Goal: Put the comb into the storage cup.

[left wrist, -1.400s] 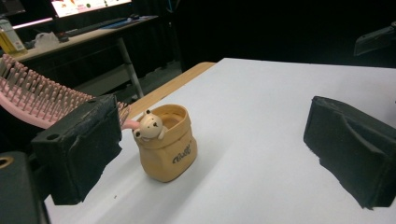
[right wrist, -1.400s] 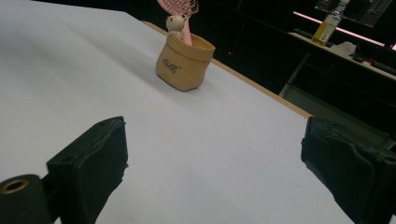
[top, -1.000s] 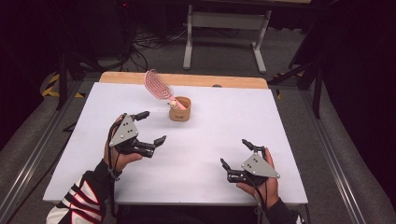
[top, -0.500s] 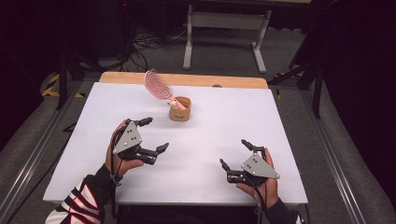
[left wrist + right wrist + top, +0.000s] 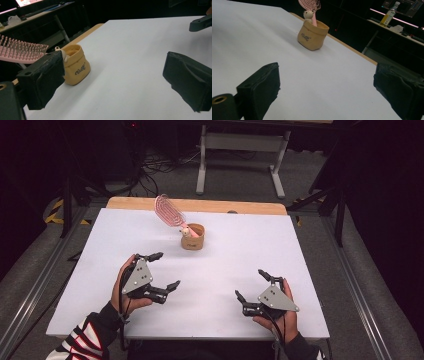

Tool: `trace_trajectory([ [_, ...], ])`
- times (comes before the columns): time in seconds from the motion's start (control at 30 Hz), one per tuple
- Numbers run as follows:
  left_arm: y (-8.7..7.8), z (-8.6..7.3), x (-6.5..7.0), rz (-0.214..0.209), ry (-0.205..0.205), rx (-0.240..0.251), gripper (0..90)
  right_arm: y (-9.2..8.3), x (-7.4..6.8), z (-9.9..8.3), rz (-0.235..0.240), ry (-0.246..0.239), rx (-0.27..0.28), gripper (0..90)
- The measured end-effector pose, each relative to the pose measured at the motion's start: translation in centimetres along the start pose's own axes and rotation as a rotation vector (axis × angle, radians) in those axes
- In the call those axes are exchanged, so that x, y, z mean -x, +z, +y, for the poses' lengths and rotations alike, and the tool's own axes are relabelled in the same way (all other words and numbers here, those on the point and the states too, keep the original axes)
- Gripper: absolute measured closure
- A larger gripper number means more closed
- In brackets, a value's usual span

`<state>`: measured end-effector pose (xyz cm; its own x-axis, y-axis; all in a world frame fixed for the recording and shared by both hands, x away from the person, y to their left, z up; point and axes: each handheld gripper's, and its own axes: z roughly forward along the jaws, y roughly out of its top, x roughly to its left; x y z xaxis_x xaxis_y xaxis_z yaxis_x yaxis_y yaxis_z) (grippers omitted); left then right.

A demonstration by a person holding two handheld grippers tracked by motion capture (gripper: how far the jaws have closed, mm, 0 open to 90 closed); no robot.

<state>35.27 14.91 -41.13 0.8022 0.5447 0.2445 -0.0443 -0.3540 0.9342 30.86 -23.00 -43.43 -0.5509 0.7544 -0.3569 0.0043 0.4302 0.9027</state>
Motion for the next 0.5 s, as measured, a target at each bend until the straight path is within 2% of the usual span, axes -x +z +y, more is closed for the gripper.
trace_trajectory([
  [0.03,-0.3,-0.3,0.1,-0.015,0.0,-0.008,4.8,0.0,0.0,0.0,-0.001,-0.001,0.0,7.5],
  [0.17,-0.8,-0.7,0.4,-0.016,0.013,-0.016,4.7,0.0,-0.2,0.1,0.0,-0.007,-0.001,7.5],
  [0.3,-1.2,-0.9,0.3,-0.012,0.008,-0.017,4.7,0.1,-0.3,0.1,0.003,-0.01,-0.001,7.5],
  [0.33,-1.4,-1.0,0.4,-0.013,-0.006,-0.014,4.8,0.1,-0.3,0.1,0.005,-0.009,-0.005,7.5],
  [0.47,-1.7,-1.4,0.7,-0.009,0.012,-0.029,4.9,0.2,-0.5,0.1,0.007,-0.015,-0.003,7.5],
  [0.5,-1.7,-1.6,0.8,-0.009,0.002,-0.03,4.9,0.2,-0.5,0.1,0.007,-0.015,-0.005,7.5],
])
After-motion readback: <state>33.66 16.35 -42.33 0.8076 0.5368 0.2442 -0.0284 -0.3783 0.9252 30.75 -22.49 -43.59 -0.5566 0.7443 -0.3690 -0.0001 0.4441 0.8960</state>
